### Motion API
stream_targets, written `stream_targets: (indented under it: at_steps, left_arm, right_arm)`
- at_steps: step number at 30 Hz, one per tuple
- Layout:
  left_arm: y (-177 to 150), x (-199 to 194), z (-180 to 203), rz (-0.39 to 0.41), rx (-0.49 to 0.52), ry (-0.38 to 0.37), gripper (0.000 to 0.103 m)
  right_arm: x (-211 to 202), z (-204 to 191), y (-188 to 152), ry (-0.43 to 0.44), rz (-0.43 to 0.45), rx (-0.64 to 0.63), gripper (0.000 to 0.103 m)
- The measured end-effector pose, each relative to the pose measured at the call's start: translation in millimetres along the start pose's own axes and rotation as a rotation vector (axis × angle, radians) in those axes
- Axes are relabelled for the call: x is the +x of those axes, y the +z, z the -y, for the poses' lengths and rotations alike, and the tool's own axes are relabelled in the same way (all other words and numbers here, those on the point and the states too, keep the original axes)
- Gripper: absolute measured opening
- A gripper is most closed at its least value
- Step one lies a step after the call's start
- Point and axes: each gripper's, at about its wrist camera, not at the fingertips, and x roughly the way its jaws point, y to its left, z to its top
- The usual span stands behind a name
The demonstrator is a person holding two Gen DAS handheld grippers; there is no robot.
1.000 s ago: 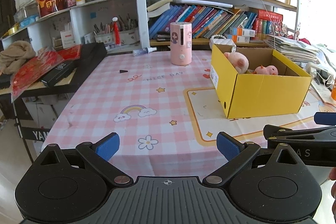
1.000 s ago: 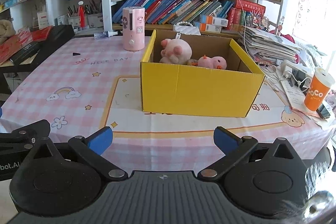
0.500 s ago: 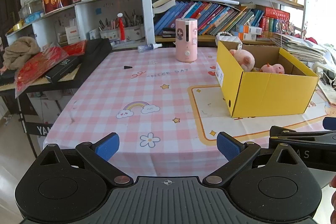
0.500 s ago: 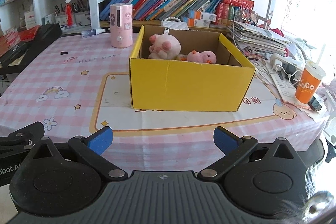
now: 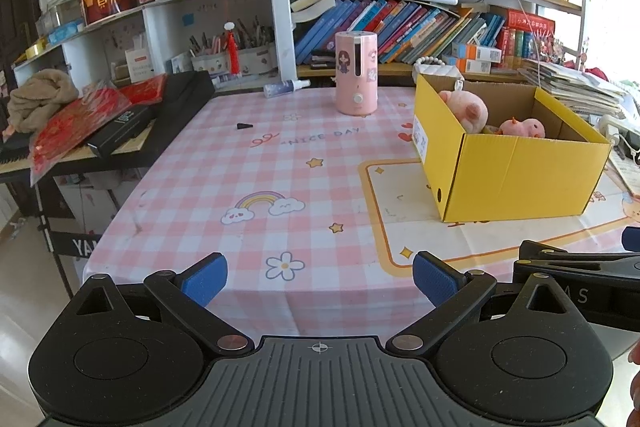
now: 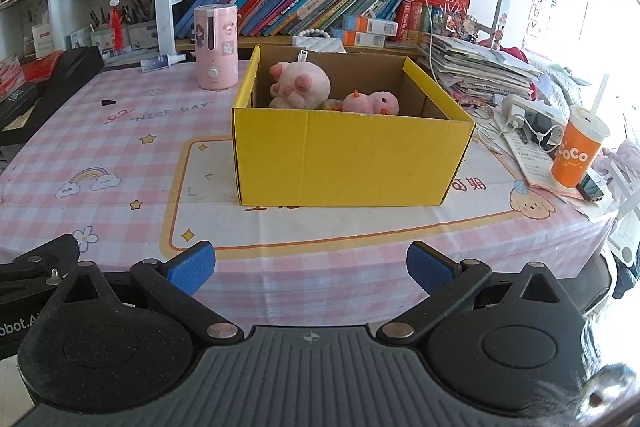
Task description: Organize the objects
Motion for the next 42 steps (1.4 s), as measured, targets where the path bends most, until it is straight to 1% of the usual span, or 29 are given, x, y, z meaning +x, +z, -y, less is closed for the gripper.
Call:
stream_targets:
  at_steps: [15,27,42]
  left_arm:
    - [1.2,2.0,-1.9,-0.004,0.001,0.006,0.1]
    - [0.5,4.4,-1.6,-0.02,-0.005,-0.003,0.1]
    - [2.9,7.2,-2.1,-0.022,-0.002,0.009,0.1]
  right_arm:
    - [0.4,-0.7,0.5,-0.001,0.0,0.0,0.103]
    - [2.4,-0.7,0.0,0.0,-0.007,0.001,0.103]
    - [5.1,-3.0,-1.0,-0.004,-0.012,-0.001,0.103]
